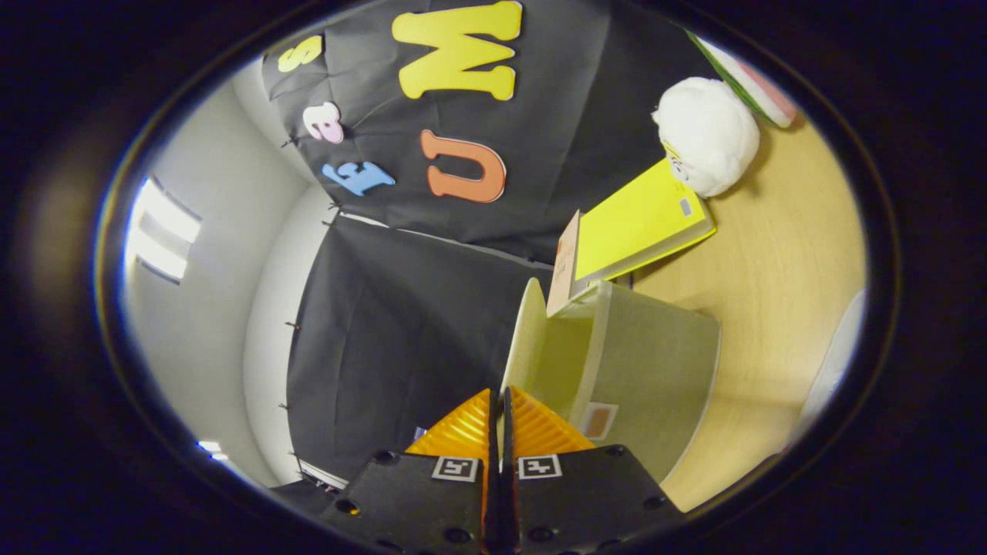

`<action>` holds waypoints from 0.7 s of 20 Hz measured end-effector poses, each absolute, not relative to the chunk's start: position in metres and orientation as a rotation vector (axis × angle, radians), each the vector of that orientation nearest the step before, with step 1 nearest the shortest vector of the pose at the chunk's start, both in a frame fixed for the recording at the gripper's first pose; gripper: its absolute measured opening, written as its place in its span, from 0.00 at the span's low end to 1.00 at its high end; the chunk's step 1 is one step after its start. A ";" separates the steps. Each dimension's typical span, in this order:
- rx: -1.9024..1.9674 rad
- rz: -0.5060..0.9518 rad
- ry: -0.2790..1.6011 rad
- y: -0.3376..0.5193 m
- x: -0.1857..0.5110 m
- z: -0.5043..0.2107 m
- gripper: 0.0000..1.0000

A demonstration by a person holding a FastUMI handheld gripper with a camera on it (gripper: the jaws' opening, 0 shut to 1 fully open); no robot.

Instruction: Open the storage box then place both shoes into the box .Put the left shoe in first, then the right shoe, with the right side of both shoes facing outward in a uniform manner.

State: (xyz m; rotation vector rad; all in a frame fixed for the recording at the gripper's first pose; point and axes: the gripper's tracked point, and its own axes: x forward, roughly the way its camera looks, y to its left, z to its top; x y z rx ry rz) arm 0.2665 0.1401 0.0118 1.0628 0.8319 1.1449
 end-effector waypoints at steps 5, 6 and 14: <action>0.998 1.166 0.798 0.182 0.254 0.053 0.05; 0.989 1.161 0.798 0.192 0.252 0.059 0.05; 0.951 1.177 0.749 0.291 0.243 0.092 0.05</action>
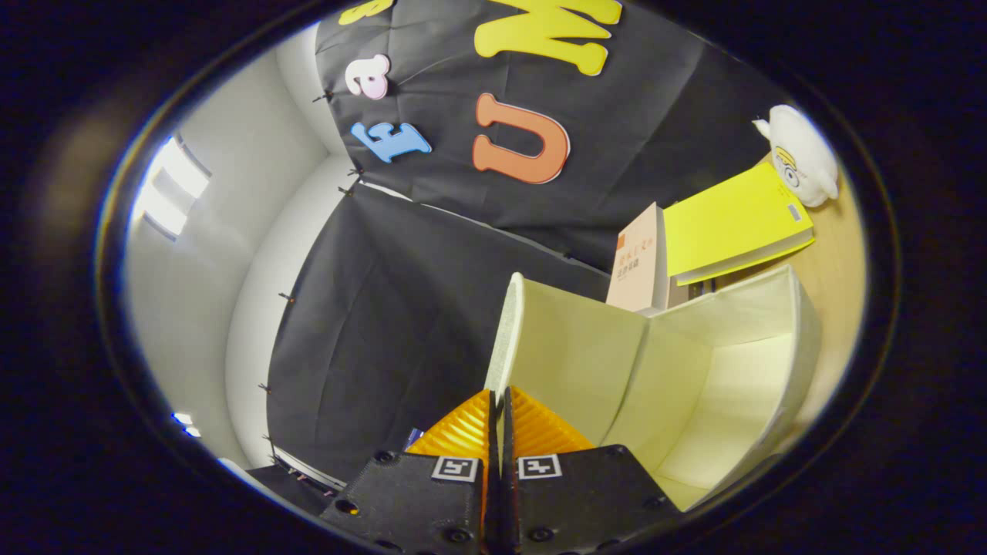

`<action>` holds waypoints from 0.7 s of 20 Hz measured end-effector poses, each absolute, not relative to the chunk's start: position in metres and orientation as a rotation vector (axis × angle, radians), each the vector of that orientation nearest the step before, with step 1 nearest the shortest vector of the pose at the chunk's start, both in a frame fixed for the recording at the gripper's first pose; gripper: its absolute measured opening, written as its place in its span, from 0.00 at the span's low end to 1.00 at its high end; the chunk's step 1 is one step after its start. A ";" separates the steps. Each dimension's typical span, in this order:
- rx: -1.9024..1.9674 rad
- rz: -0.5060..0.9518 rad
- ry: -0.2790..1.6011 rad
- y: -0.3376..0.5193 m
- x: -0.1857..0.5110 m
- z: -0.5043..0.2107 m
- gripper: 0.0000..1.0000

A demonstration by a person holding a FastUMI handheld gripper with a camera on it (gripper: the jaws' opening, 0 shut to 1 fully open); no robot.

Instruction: Open the storage box then place both shoes into the box .Put the left shoe in first, then the right shoe, with the right side of both shoes facing outward in a uniform manner.

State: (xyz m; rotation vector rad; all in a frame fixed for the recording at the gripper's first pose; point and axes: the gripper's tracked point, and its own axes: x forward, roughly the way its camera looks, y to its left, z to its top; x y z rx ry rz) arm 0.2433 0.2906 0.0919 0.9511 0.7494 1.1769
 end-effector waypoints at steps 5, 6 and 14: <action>0.916 1.122 0.760 0.361 0.247 0.091 0.05; 0.904 1.101 0.756 0.372 0.248 0.091 0.05; 0.778 1.040 0.693 0.369 0.238 0.090 0.99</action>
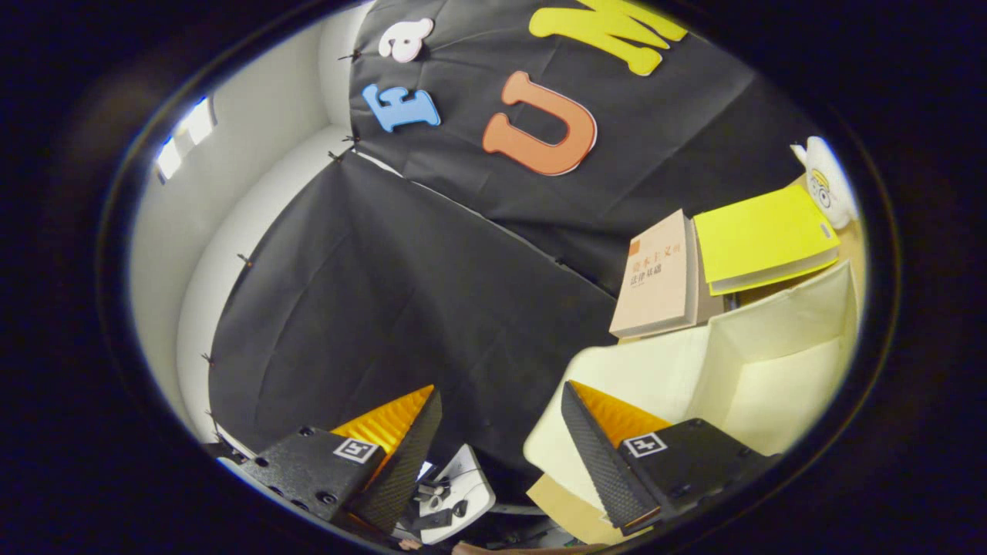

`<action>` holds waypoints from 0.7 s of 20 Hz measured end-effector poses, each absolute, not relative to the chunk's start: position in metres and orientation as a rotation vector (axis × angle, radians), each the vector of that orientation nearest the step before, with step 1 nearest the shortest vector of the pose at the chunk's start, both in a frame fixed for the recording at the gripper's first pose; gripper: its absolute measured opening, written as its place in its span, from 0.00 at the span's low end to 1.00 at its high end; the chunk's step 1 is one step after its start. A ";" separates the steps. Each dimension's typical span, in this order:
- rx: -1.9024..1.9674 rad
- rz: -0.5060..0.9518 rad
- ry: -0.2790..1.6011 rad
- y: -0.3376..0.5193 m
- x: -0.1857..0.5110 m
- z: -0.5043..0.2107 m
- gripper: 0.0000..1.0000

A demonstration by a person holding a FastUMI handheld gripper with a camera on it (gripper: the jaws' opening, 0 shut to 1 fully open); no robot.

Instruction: Open the storage box then place both shoes into the box .Put the left shoe in first, then the right shoe, with the right side of both shoes facing outward in a uniform manner.

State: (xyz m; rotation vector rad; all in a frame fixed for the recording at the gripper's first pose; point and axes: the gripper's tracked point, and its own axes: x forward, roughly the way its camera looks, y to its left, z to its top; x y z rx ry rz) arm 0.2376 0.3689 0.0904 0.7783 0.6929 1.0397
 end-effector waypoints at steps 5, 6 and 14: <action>0.698 0.962 0.682 0.319 0.234 0.079 0.99; 0.667 0.939 0.680 0.307 0.235 0.075 1.00; 0.454 0.664 0.705 0.190 0.238 0.030 1.00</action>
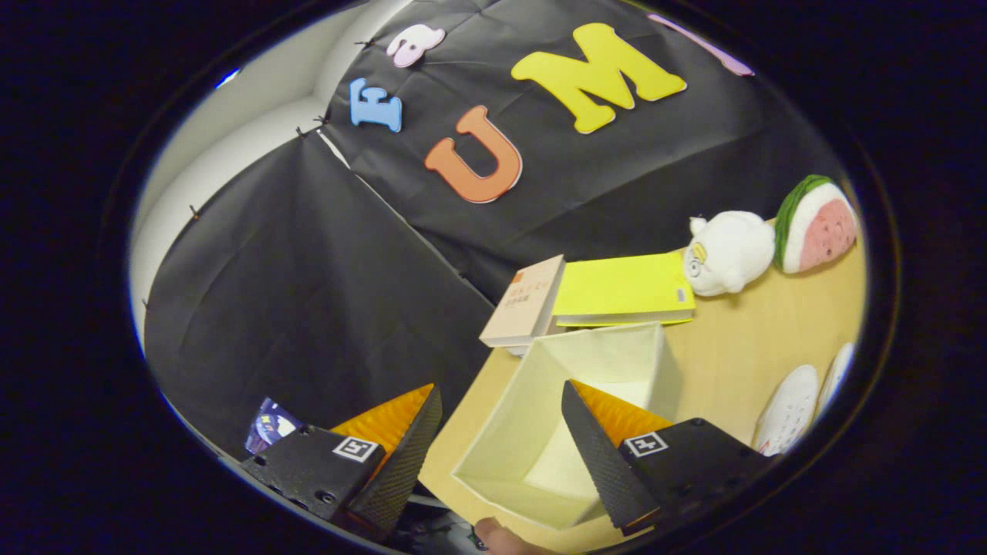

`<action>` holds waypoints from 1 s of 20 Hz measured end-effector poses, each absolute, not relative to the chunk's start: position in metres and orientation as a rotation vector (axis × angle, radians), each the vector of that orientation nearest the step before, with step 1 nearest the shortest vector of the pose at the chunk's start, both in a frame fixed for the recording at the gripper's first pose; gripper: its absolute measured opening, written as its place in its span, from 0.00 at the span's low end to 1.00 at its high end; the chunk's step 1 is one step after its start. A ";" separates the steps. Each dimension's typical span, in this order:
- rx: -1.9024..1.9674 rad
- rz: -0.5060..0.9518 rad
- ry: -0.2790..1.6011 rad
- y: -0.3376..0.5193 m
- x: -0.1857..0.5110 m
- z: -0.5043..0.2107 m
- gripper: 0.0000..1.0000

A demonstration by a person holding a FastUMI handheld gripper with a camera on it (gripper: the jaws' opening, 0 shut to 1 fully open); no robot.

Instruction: Open the storage box then place both shoes into the box .Put the left shoe in first, then the right shoe, with the right side of both shoes facing outward in a uniform manner.

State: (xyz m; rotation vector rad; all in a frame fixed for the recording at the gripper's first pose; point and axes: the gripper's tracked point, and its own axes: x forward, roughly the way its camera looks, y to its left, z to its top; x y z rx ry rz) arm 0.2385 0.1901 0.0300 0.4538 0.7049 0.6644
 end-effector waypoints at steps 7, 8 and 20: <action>0.350 0.438 0.772 0.072 0.236 -0.028 1.00; 0.335 0.415 0.793 0.059 0.233 -0.039 1.00; 0.171 0.259 1.061 -0.049 0.203 -0.145 1.00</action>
